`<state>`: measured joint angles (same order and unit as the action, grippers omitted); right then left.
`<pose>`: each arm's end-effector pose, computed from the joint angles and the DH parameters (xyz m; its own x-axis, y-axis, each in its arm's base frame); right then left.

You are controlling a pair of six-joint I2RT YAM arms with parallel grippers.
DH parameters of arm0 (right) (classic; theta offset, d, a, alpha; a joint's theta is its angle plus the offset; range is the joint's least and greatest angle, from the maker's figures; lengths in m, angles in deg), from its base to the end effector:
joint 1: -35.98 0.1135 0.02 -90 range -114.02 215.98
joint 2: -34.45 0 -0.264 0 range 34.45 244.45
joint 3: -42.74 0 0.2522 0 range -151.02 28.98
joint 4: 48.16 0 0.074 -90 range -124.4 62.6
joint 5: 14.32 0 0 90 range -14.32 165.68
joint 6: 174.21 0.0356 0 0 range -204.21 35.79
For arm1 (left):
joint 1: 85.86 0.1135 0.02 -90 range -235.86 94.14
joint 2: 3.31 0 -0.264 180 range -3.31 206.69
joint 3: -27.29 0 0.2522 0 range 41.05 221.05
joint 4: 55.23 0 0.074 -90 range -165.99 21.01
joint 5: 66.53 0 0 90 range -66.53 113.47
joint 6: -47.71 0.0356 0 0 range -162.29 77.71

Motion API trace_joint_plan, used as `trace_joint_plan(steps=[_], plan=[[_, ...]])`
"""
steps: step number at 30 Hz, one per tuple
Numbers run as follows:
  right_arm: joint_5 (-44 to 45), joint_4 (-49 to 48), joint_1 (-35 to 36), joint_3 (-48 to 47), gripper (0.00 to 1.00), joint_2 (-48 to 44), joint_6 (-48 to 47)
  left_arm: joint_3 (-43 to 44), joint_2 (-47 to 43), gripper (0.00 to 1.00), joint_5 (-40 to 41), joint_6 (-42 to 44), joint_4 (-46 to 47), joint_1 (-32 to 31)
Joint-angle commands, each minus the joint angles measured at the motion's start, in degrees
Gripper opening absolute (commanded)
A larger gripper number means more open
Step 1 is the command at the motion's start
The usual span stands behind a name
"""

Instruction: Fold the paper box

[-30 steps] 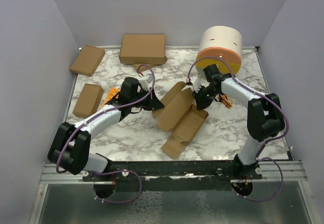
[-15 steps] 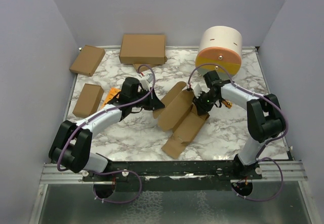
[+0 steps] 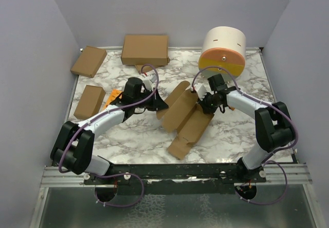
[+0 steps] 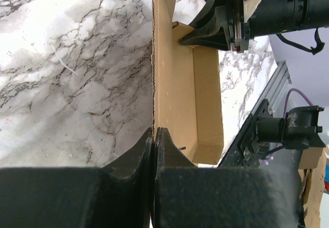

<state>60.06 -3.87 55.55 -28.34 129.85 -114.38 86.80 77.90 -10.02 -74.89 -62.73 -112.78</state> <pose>0.2928 0.1143 0.1716 -0.5499 -0.7092 -0.4413 -0.7998 0.5993 0.0335 0.2626 -0.1554 0.2306 -0.8013 -0.0971 -0.5904 0.4455 0.5617 -0.6971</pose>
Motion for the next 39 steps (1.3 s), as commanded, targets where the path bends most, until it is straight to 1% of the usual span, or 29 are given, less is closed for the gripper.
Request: trace_joint_plan(steps=[1,3,5,18,20,22,24,25,26,27,29,31,33,36,38,39], plan=[[4.54,-3.72,0.37,0.8,0.16,-2.36,0.12,1.85,0.34,0.0,-1.8,0.74,1.54,-0.07],[3.72,-3.81,0.38,0.83,0.25,-2.53,0.12,2.04,0.44,0.0,-1.92,0.77,1.48,-0.07],[3.07,-3.91,0.38,0.61,0.29,-2.75,0.2,2.05,0.48,0.0,-2.09,0.74,1.35,-0.07],[1.93,-8.22,1.06,0.36,0.3,-1.4,0.81,1.88,0.66,0.0,-2.79,1.22,1.19,-0.07],[2.92,-8.64,1.4,0.72,0.29,-0.66,0.67,1.99,0.63,0.0,-2.8,1.21,1.14,-0.07],[3.75,-9.28,1.55,1.64,0.24,-0.39,0.29,1.97,0.46,0.0,-2.65,1.15,1.07,-0.07],[5.41,-10.47,1.73,2.97,0.14,-0.65,-0.24,1.89,0.3,0.0,-2.46,1.1,1.17,-0.07],[6.72,-11.45,1.82,3.76,0.07,-0.96,-0.43,1.88,0.29,0.0,-2.38,1.1,1.13,-0.07],[8.2,-12.44,1.87,4.5,0.03,-1.49,-0.74,1.88,0.19,0.0,-2.37,1.11,1.26,-0.07],[9.91,-13.75,1.94,5.31,0.01,-2.16,-1.03,1.87,0.27,0.0,-2.43,1.02,1.34,-0.07],[12.01,-15.59,1.99,6.79,0.01,-3.28,-1.43,1.81,0.35,0.0,-2.51,0.84,1.7,-0.07],[11.56,-15.32,2.04,6.99,0.02,-3.5,-1.51,1.81,0.3,0.0,-2.66,0.71,1.92,-0.12],[10.27,-14.68,2.05,6.75,0.07,-3.26,-1.47,1.8,0.28,0.0,-2.8,0.69,2.1,-0.09],[10.26,-14.38,2.01,6.32,0.1,-3.17,-1.47,1.88,0.26,0.0,-2.96,0.74,2.0,-0.07],[10.83,-14.27,1.99,6.17,0.1,-3.0,-1.67,1.92,0.07,0.0,-2.98,0.93,1.81,-0.07],[11.36,-14.41,2.03,6.32,0.08,-3.01,-1.77,1.97,0.09,0.0,-2.98,1.05,1.62,-0.07]])
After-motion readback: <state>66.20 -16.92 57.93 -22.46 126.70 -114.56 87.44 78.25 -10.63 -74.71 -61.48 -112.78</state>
